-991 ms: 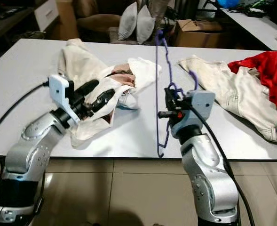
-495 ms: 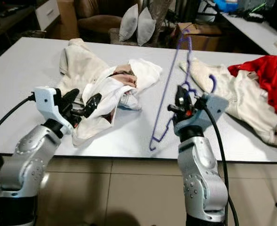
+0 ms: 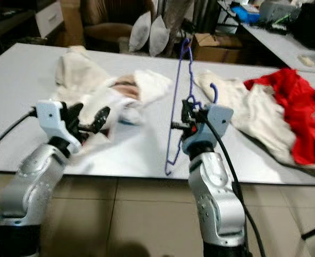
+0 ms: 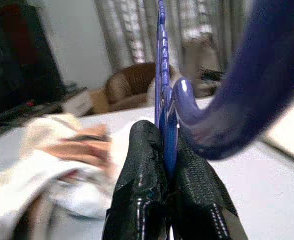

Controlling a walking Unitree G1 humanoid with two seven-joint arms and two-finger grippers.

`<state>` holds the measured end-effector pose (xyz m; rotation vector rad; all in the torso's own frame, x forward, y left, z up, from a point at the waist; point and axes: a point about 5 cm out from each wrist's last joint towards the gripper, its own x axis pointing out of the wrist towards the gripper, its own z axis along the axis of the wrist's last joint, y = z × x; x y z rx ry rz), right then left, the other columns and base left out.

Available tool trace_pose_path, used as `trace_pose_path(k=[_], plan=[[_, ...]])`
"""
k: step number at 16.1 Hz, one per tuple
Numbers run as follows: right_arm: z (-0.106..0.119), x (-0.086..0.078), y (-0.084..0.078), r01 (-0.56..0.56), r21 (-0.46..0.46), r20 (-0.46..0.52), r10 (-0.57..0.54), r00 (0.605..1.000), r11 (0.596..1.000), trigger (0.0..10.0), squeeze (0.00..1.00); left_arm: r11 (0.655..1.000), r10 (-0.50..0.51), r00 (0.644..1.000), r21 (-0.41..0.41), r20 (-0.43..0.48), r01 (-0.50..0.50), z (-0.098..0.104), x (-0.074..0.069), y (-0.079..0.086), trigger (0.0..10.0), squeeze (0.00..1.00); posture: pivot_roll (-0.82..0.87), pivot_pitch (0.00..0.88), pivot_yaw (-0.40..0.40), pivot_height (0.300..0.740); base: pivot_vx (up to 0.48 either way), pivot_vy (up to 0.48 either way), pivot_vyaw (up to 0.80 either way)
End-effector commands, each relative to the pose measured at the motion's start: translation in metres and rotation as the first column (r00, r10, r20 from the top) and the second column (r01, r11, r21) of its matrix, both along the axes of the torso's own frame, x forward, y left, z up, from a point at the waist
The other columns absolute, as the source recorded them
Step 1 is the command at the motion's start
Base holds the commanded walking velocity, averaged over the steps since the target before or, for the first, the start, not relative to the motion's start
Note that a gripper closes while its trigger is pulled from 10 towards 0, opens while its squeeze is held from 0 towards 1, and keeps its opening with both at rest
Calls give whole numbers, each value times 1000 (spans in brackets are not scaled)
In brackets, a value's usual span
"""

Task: Hang hanger

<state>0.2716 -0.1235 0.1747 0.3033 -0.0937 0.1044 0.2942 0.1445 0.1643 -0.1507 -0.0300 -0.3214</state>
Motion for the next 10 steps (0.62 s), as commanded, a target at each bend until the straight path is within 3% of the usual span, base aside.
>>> trace_pose_path(k=[1,5,8,10], plan=[[-1,0,-4,27,4,-11,-27,1000,1000,10000,0,999,-25,1000,36,-3,26,-1,-2,-7,10000,455,-179,0,-62,740,0,-480,0],[-12,6,-14,84,-24,-96,-86,992,996,10000,0,997,6,1000,75,-6,-5,-4,-8,1,10000,459,-170,0,-75,740,0,-455,0],[-12,3,-53,130,-220,-69,-149,986,967,10000,0,994,3,1000,107,-7,-2,-6,-3,8,10000,455,-183,0,-51,740,0,-432,0],[-14,-4,-70,107,-344,-78,-142,987,933,10000,0,989,4,1000,147,-21,0,-9,-5,15,10000,455,-179,0,-31,740,0,-422,0]])
